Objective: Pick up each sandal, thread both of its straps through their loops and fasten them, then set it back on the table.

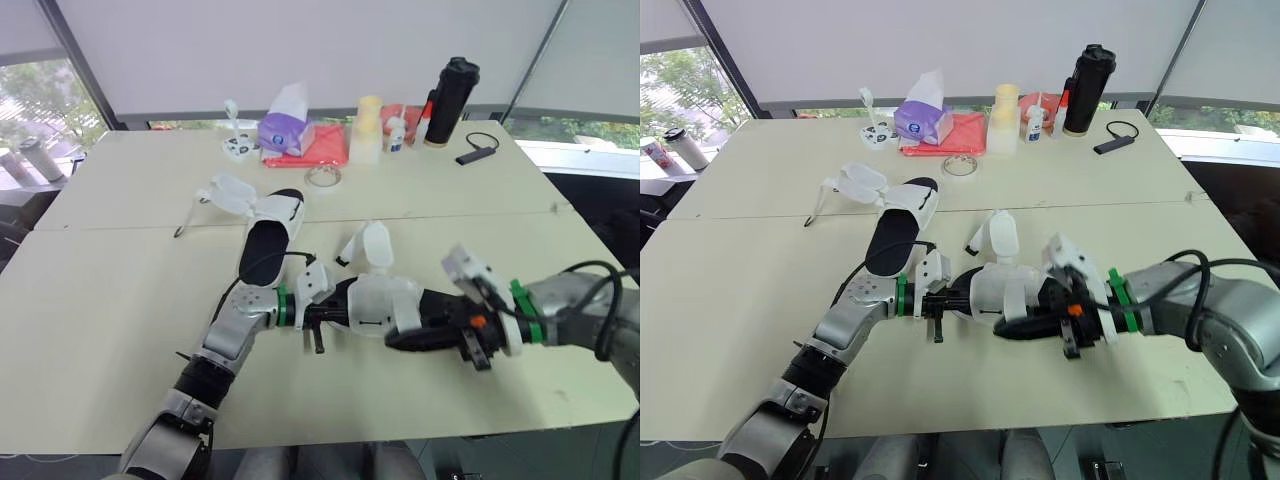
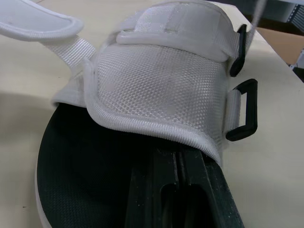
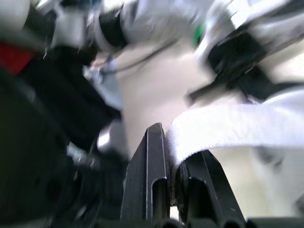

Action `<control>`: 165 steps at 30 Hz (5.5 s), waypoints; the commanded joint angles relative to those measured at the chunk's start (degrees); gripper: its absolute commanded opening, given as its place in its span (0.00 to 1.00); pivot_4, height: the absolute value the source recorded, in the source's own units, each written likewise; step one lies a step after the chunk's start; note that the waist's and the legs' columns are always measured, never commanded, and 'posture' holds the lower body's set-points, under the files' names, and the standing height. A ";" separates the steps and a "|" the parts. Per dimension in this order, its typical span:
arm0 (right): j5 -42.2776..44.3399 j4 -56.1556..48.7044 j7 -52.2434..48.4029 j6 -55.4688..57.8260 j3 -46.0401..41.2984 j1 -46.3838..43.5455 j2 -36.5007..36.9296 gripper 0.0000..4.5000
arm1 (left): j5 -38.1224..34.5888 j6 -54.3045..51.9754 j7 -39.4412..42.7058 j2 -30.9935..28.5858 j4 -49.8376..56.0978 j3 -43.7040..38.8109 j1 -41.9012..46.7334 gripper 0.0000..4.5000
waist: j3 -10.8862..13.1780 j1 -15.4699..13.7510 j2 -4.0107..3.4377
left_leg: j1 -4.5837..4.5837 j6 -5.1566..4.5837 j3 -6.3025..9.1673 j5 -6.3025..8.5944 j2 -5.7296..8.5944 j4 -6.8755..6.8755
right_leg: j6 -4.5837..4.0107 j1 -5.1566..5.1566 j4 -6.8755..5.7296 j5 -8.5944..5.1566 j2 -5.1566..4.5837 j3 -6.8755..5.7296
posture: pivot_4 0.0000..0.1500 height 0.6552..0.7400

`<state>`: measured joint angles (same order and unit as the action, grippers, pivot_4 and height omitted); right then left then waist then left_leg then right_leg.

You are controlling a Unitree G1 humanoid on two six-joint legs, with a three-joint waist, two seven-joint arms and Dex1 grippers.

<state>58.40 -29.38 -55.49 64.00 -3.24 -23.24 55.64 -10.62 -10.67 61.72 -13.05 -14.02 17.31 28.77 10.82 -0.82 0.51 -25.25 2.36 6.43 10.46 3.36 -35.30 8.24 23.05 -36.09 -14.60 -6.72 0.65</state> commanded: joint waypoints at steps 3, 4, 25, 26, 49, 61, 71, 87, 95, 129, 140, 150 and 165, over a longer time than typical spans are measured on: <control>1.38 10.43 5.98 4.44 -0.59 -8.17 -5.55 0.02 | 0.42 0.67 -0.17 0.33 -0.32 0.61 0.10 0.00 | 0.00 0.21 -0.01 | 0.01 0.00 -0.04 0.00 0.02 0.00 | -0.02 0.03 -0.02 0.01 0.00 0.03 | 1.00 1.00; 1.33 12.61 6.54 5.29 -0.43 -9.06 -6.73 0.02 | 0.46 0.81 -0.15 0.25 -0.49 0.51 0.17 0.00 | 0.00 0.17 -0.02 | 0.01 0.00 -0.04 0.00 0.02 0.00 | -0.04 0.04 -0.02 0.02 0.02 0.03 | 1.00 1.00; -0.70 26.01 14.88 13.42 -4.84 -17.44 -14.78 0.99 | 0.52 0.90 -0.68 -0.47 0.60 0.62 -0.63 0.00 | 0.00 0.35 -0.04 | 0.01 -0.01 -0.05 -0.01 0.03 0.02 | 0.02 0.11 -0.10 0.06 0.06 0.03 | 1.00 1.00; -1.04 26.93 15.65 13.25 -5.54 -18.18 -15.28 0.99 | 0.53 0.97 -0.70 -0.43 0.55 0.66 -0.62 0.00 | 0.00 0.35 -0.04 | 0.01 -0.01 -0.05 -0.01 0.04 0.02 | 0.02 0.10 -0.10 0.06 0.06 0.03 | 1.00 1.00; -15.58 25.62 10.10 10.16 2.60 -17.44 -2.64 0.99 | 0.80 2.24 -0.99 -0.13 -0.12 0.98 -0.10 0.00 | -0.01 0.54 -0.07 | 0.00 -0.01 -0.06 -0.01 0.07 0.07 | 0.03 0.13 -0.10 0.06 0.06 0.04 | 1.00 1.00; -8.40 14.76 11.17 18.13 -1.04 -10.77 -7.66 0.99 | -0.22 1.70 -0.70 -0.62 1.64 0.23 0.73 0.00 | -0.01 0.45 -0.07 | 0.00 -0.01 -0.05 -0.01 0.06 0.05 | 0.03 0.12 -0.10 0.06 0.06 0.04 | 1.00 1.00; -7.39 11.44 14.87 22.04 -3.07 -8.73 -12.21 0.99 | -1.66 -0.69 -0.47 -1.36 5.52 -0.81 1.56 0.00 | 0.00 0.56 -0.07 | 0.00 -0.01 -0.04 -0.01 0.04 0.07 | 0.03 0.14 -0.11 0.06 0.08 0.04 | 1.00 1.00; -16.38 28.79 7.87 11.52 4.92 -20.84 -6.35 0.99 | 1.49 3.46 1.21 -1.50 1.25 2.58 -0.22 0.00 | -0.01 0.80 -0.10 | 0.03 0.00 -0.14 -0.01 0.04 0.05 | 0.02 0.13 -0.08 0.06 0.06 0.07 | 1.00 1.00; -21.45 40.92 2.73 8.58 11.68 -28.70 -10.59 0.99 | 2.12 5.47 1.24 -1.46 -0.21 2.82 0.21 0.00 | 0.00 0.26 -0.10 | -0.04 0.00 -0.06 -0.01 0.12 0.06 | 0.03 0.16 -0.08 0.07 0.03 0.07 | 1.00 1.00; -29.34 46.35 -6.22 3.49 12.63 -32.50 -12.44 0.01 | 3.12 6.43 0.28 -2.02 0.41 3.02 -0.69 0.00 | -0.01 0.36 -0.11 | -0.01 0.02 -0.05 -0.02 0.13 0.05 | 0.09 0.16 -0.13 0.10 0.05 0.07 | 1.00 1.00; -26.78 47.14 -3.97 6.02 7.49 -33.11 -14.66 0.01 | 4.55 7.90 2.21 -3.03 0.27 5.38 -1.27 0.00 | -0.01 0.46 -0.12 | -0.01 0.02 -0.05 -0.02 0.13 0.06 | 0.09 0.16 -0.13 0.10 0.05 0.07 | 1.00 1.00; -29.28 48.01 -1.60 5.68 10.17 -30.60 -16.46 0.01 | 4.53 8.02 1.99 -3.37 0.73 5.66 -1.61 0.00 | -0.01 0.70 -0.12 | 0.00 0.01 -0.05 -0.02 0.13 0.06 | 0.09 0.16 -0.14 0.10 0.05 0.07 | 1.00 1.00; -34.17 48.58 1.33 4.07 14.85 -27.60 -16.90 0.01 | 4.63 8.01 1.56 -3.48 1.49 5.71 -2.00 0.00 | -0.04 1.28 -0.13 | 0.08 0.01 -0.03 -0.02 0.13 0.06 | 0.09 0.05 -0.14 0.10 0.05 0.06 | 1.00 1.00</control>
<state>26.06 19.34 -55.86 68.20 11.07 -51.59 38.54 -7.43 -2.13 62.88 -16.24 -12.65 21.26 27.93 10.78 0.46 0.37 -25.16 2.38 6.40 10.45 3.49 -35.24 8.32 23.09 -36.23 -14.50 -6.67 0.71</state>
